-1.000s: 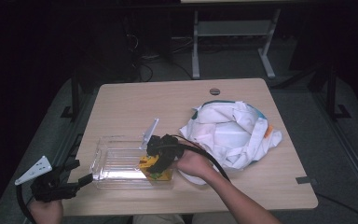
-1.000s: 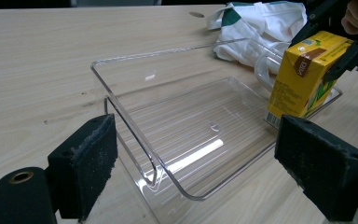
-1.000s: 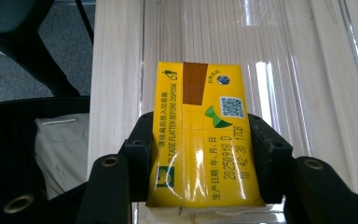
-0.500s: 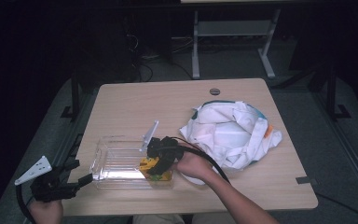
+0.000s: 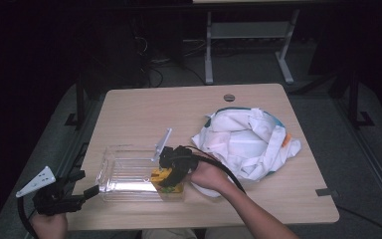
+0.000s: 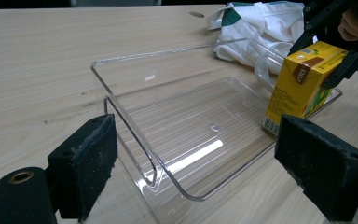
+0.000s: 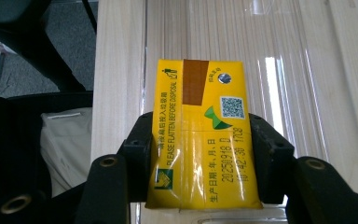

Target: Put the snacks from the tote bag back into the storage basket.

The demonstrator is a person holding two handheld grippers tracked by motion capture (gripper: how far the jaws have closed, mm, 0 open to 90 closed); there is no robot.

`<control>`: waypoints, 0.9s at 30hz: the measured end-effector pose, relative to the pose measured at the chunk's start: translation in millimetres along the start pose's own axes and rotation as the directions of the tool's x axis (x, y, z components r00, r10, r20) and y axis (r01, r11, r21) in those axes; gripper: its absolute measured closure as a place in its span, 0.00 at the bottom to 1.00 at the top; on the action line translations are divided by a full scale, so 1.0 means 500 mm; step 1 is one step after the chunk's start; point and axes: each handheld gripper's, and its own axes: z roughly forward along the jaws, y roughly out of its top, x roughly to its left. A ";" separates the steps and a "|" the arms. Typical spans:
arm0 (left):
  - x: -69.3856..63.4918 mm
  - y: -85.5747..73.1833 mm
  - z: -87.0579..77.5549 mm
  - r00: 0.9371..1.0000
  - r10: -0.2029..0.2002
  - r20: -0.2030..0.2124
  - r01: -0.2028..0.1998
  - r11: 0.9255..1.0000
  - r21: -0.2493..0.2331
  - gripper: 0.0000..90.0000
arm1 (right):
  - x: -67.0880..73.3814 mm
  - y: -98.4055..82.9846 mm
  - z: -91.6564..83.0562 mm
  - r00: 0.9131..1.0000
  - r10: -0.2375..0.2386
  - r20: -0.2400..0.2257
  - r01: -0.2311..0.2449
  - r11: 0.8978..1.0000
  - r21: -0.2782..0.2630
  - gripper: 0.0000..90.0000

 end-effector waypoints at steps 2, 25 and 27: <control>0.000 0.000 0.000 1.000 0.000 0.000 0.000 1.000 0.000 0.14 | 0.001 -0.001 0.000 1.000 -0.002 -0.001 0.002 1.000 0.005 0.55; -0.002 0.000 0.001 1.000 -0.002 -0.001 0.002 1.000 0.000 0.14 | 0.005 -0.019 -0.006 1.000 0.003 -0.005 -0.003 1.000 0.021 0.54; -0.001 0.000 0.001 1.000 -0.002 -0.001 0.002 1.000 0.001 0.14 | 0.006 -0.021 -0.007 1.000 0.004 -0.005 -0.003 1.000 0.024 0.54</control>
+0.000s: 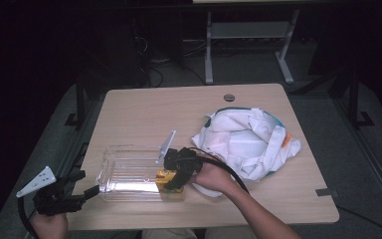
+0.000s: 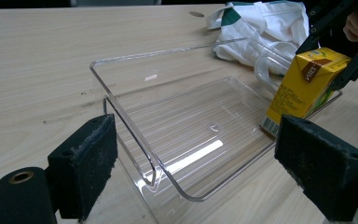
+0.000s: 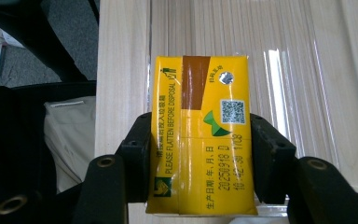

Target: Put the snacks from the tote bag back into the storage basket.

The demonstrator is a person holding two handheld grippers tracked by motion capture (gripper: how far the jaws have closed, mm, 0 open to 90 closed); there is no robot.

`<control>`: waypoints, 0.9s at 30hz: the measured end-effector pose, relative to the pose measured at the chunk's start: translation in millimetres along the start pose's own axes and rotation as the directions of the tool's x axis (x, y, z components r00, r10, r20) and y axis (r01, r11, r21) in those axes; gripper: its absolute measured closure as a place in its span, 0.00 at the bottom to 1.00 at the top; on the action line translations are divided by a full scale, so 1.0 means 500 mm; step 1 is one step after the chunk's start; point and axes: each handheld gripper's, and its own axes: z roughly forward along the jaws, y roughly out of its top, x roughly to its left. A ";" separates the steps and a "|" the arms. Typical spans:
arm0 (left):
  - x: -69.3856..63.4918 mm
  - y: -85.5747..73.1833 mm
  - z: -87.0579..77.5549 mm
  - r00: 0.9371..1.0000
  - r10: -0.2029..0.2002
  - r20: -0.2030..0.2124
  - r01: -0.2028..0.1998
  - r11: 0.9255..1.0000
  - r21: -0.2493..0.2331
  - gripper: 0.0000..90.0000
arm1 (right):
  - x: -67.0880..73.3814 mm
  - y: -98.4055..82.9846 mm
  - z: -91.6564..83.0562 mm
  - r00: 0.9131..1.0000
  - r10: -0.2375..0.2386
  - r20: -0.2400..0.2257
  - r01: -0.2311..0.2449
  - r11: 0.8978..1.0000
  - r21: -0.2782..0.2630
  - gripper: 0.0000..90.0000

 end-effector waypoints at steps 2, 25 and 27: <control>0.000 0.000 0.000 1.000 0.001 0.000 -0.001 1.000 0.000 0.14 | 0.000 -0.001 0.000 1.000 0.005 -0.003 -0.005 1.000 0.001 0.54; -0.001 0.000 0.001 1.000 0.002 0.001 -0.002 1.000 0.001 0.14 | 0.009 -0.006 -0.003 1.000 0.002 -0.015 -0.002 1.000 0.006 0.51; -0.001 0.000 0.001 1.000 0.003 0.000 -0.003 1.000 0.001 0.14 | 0.009 -0.006 -0.003 1.000 0.005 -0.016 -0.004 1.000 0.005 0.51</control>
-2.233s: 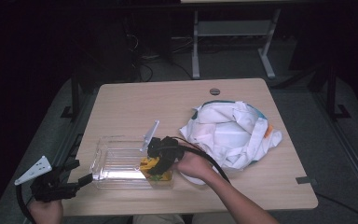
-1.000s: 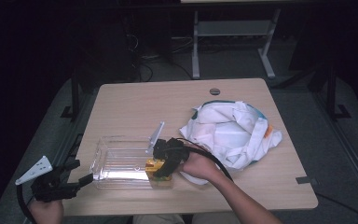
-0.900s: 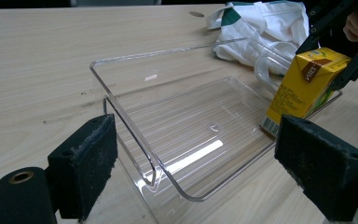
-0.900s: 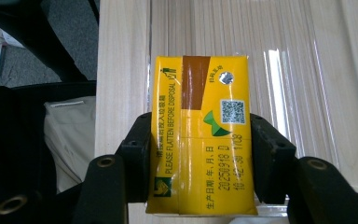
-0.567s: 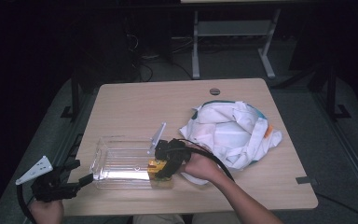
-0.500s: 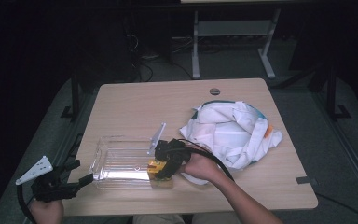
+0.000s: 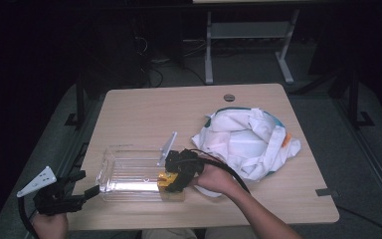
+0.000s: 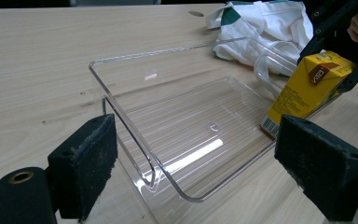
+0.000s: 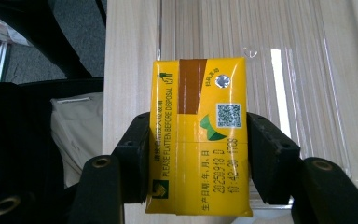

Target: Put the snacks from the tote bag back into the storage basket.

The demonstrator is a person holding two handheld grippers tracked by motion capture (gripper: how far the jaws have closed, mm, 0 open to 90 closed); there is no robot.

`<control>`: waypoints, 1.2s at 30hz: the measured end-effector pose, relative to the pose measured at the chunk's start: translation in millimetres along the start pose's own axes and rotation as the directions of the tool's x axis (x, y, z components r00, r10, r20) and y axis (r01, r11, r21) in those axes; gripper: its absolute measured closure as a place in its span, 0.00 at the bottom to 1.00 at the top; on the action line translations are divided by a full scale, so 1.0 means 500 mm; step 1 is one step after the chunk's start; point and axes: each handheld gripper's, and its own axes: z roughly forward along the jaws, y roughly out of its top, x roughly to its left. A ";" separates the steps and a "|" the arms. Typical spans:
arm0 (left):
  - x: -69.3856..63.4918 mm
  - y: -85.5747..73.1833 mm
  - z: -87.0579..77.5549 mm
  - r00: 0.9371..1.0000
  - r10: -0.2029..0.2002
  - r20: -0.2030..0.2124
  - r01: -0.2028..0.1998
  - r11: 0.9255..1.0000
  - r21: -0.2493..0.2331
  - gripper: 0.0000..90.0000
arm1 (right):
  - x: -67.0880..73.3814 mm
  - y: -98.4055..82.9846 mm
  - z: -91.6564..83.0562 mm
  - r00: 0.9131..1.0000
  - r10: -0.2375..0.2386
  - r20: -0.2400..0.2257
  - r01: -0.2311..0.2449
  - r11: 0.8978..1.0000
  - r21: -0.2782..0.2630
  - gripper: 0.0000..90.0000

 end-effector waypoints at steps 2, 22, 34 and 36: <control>0.000 0.000 0.000 1.000 0.001 0.001 -0.001 1.000 0.001 0.14 | 0.001 0.000 0.000 1.000 0.005 -0.001 -0.005 1.000 0.000 0.51; -0.001 0.000 0.000 1.000 0.004 -0.001 -0.004 1.000 0.004 0.14 | -0.001 -0.002 -0.003 0.999 0.033 -0.005 -0.033 0.999 -0.010 0.44; -0.002 0.000 0.001 1.000 0.003 -0.001 -0.003 1.000 0.002 0.14 | -0.001 -0.001 -0.009 0.999 0.041 -0.008 -0.041 0.999 -0.018 0.42; -0.001 0.000 0.001 1.000 0.003 -0.002 -0.003 1.000 0.004 0.14 | -0.002 -0.002 -0.010 0.999 0.041 -0.013 -0.041 0.999 -0.023 0.41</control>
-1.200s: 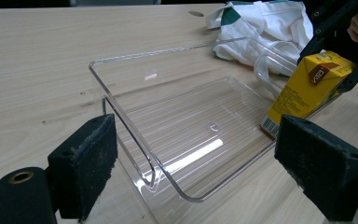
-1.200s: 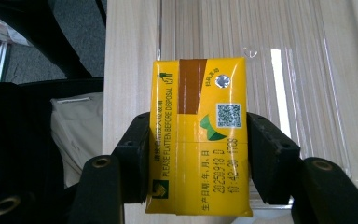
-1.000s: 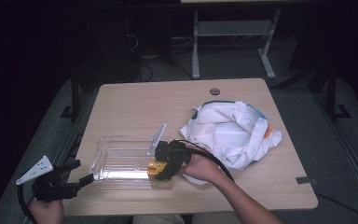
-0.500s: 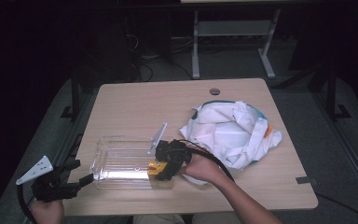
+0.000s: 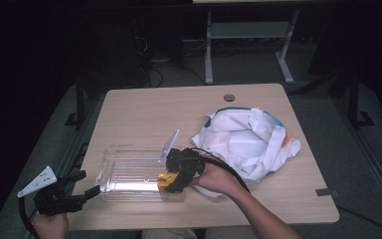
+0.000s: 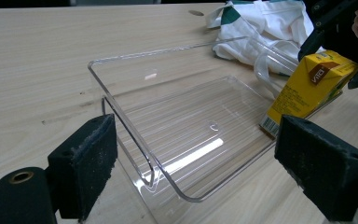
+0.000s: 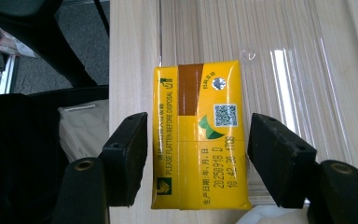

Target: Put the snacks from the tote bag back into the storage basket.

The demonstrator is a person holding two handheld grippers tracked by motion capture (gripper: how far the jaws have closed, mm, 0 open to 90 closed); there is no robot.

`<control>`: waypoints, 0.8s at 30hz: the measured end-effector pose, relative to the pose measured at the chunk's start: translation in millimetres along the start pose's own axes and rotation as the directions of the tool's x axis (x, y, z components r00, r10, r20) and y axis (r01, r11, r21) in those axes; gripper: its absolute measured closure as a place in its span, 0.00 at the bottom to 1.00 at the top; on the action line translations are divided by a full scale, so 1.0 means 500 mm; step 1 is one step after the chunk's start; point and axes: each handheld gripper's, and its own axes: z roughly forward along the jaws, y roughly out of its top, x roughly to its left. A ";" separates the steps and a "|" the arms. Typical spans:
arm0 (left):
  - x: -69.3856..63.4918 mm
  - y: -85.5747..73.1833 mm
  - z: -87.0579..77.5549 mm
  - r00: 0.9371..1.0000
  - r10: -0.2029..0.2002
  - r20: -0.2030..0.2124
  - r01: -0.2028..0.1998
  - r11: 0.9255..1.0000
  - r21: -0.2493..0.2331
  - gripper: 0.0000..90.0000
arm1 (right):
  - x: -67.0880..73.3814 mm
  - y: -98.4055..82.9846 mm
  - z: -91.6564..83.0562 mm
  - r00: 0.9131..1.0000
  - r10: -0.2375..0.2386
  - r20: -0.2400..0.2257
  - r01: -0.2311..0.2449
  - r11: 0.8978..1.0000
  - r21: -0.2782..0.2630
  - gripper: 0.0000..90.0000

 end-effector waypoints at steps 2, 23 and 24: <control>0.000 0.000 0.000 1.000 0.001 0.000 -0.001 1.000 0.001 0.14 | 0.000 0.000 0.000 1.000 0.001 -0.001 -0.001 1.000 -0.002 0.41; 0.000 0.000 0.000 1.000 0.000 -0.001 0.000 1.000 0.000 0.14 | 0.000 0.006 -0.025 1.000 0.004 -0.004 -0.004 1.000 -0.013 0.39; 0.000 0.000 0.000 1.000 0.000 -0.001 0.000 1.000 0.000 0.14 | 0.000 0.007 -0.026 1.000 0.003 -0.001 -0.003 1.000 -0.014 0.39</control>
